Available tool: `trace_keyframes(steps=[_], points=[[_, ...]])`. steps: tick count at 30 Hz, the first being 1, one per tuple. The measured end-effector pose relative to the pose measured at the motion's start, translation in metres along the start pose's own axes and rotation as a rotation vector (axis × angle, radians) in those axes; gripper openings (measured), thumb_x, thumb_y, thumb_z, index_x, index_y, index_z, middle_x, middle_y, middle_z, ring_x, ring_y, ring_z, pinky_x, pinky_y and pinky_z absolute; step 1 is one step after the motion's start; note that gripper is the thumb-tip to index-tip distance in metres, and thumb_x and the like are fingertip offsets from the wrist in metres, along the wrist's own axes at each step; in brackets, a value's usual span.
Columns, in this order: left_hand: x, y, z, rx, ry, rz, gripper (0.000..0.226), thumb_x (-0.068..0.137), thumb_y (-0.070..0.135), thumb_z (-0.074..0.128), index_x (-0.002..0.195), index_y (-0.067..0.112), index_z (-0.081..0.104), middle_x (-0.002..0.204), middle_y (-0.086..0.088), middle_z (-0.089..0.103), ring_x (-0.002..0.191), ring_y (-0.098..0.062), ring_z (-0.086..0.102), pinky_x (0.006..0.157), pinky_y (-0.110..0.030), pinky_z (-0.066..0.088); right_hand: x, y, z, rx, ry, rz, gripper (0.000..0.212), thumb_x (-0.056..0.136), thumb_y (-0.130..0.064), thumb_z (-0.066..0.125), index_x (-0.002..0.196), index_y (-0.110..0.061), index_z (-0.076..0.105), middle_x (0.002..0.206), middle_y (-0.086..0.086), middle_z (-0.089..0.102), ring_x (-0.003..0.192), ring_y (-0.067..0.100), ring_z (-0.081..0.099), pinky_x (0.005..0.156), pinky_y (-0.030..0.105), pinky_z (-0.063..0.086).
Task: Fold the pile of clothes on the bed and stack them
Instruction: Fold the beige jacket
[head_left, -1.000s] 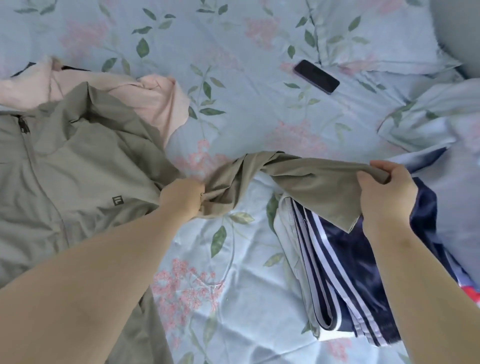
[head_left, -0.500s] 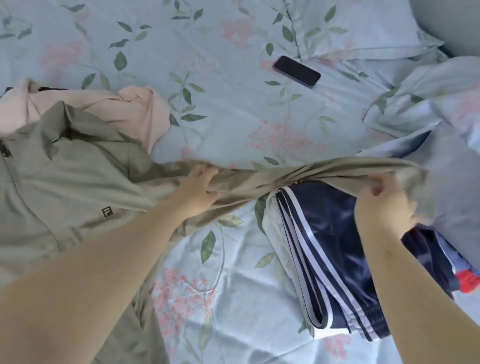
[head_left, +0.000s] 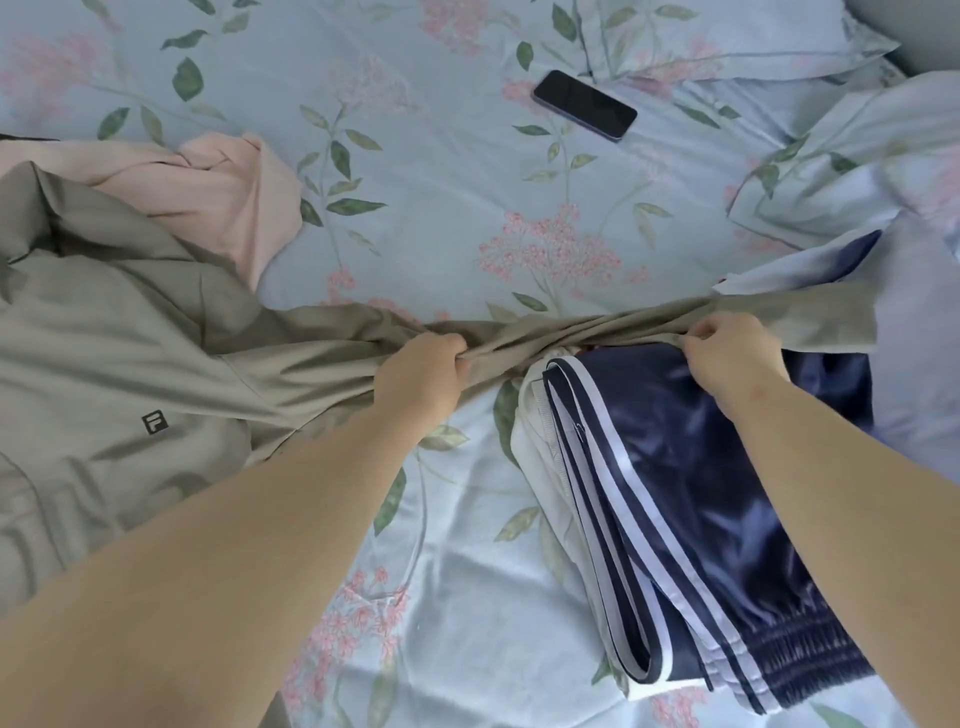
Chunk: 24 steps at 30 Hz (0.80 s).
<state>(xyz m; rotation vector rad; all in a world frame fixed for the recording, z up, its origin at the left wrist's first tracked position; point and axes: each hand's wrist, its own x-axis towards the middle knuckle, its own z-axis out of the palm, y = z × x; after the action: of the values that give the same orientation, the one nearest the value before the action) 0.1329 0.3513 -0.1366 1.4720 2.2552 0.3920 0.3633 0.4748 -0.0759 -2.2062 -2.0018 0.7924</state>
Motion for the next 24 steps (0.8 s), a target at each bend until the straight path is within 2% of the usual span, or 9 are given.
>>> trace_keyframes(steps=[6,8,10,11,13,16,19,21,24], points=[[0.001,-0.006,-0.024,-0.511,0.339,-0.116,0.019,0.098,0.024,0.044,0.083,0.016,0.053,0.065,0.009,0.051,0.067,-0.015,0.050,0.062,-0.026,0.030,-0.019,0.007,-0.021,0.570,0.581,-0.239,0.013,0.084,-0.032,0.050,0.074,-0.033,0.058,0.074,-0.011,0.057,0.077,0.017,0.054,0.076,0.039,0.045],[-0.009,-0.014,-0.025,-0.396,0.177,-0.067,0.022,0.096,0.025,0.047,0.076,0.017,0.051,0.065,0.008,0.051,0.067,-0.017,0.051,0.060,-0.029,0.031,-0.050,0.031,-0.013,0.653,0.532,-0.025,0.015,0.078,-0.030,0.046,0.066,-0.025,0.053,0.070,-0.003,0.051,0.071,0.021,0.045,0.072,0.044,0.041],[-0.017,-0.017,-0.016,-0.187,-0.045,0.020,0.018,0.091,0.023,0.053,0.074,0.017,0.054,0.074,0.002,0.054,0.075,-0.020,0.053,0.058,-0.029,0.033,-0.070,0.055,-0.001,0.545,0.429,0.262,0.023,0.080,-0.028,0.042,0.079,-0.012,0.058,0.092,0.015,0.052,0.080,0.029,0.044,0.077,0.039,0.038],[-0.021,-0.015,-0.012,-0.158,-0.109,0.033,0.008,0.089,0.022,0.055,0.083,0.019,0.059,0.086,0.001,0.056,0.084,-0.020,0.055,0.062,-0.029,0.039,-0.071,0.059,0.000,0.541,0.457,0.369,0.028,0.086,-0.025,0.041,0.095,-0.005,0.059,0.111,0.020,0.049,0.091,0.033,0.047,0.086,0.039,0.039],[-0.027,-0.006,-0.006,-0.164,-0.072,0.015,0.026,0.086,0.021,0.060,0.112,0.019,0.059,0.112,-0.001,0.052,0.098,-0.020,0.055,0.078,-0.034,0.046,-0.063,0.051,-0.008,0.742,0.625,0.477,0.026,0.092,-0.022,0.038,0.109,-0.007,0.052,0.128,0.020,0.044,0.103,0.032,0.048,0.094,0.039,0.042],[-0.034,0.011,0.003,-0.278,0.078,0.012,0.046,0.084,0.026,0.065,0.127,0.015,0.052,0.122,-0.008,0.046,0.104,-0.025,0.054,0.089,-0.036,0.045,-0.050,0.034,-0.019,1.066,0.611,0.492,0.041,0.091,-0.045,0.042,0.120,-0.015,0.044,0.118,0.002,0.050,0.098,0.021,0.049,0.083,0.033,0.042],[-0.034,0.020,0.014,-0.129,-0.121,0.050,0.039,0.087,0.035,0.061,0.121,0.016,0.057,0.118,-0.007,0.051,0.112,-0.025,0.048,0.094,-0.038,0.041,-0.054,0.029,-0.012,0.748,0.358,0.354,0.066,0.078,-0.045,0.066,0.131,-0.017,0.039,0.118,0.001,0.044,0.096,0.019,0.047,0.079,0.032,0.039],[-0.033,0.022,0.014,-0.099,-0.086,0.077,0.023,0.092,0.028,0.055,0.098,0.007,0.061,0.099,-0.008,0.055,0.102,-0.030,0.052,0.081,-0.038,0.043,-0.050,0.035,-0.009,0.620,0.278,0.268,0.037,0.084,-0.019,0.063,0.118,-0.019,0.050,0.109,0.003,0.054,0.091,0.020,0.048,0.075,0.031,0.042],[-0.031,0.028,0.004,-0.380,0.216,0.046,0.016,0.093,0.014,0.052,0.084,0.004,0.059,0.079,-0.001,0.053,0.084,-0.026,0.055,0.063,-0.027,0.032,-0.044,0.042,-0.030,0.910,0.378,0.202,0.017,0.093,-0.007,0.047,0.106,-0.014,0.056,0.083,-0.015,0.060,0.084,0.006,0.057,0.076,0.018,0.049]])
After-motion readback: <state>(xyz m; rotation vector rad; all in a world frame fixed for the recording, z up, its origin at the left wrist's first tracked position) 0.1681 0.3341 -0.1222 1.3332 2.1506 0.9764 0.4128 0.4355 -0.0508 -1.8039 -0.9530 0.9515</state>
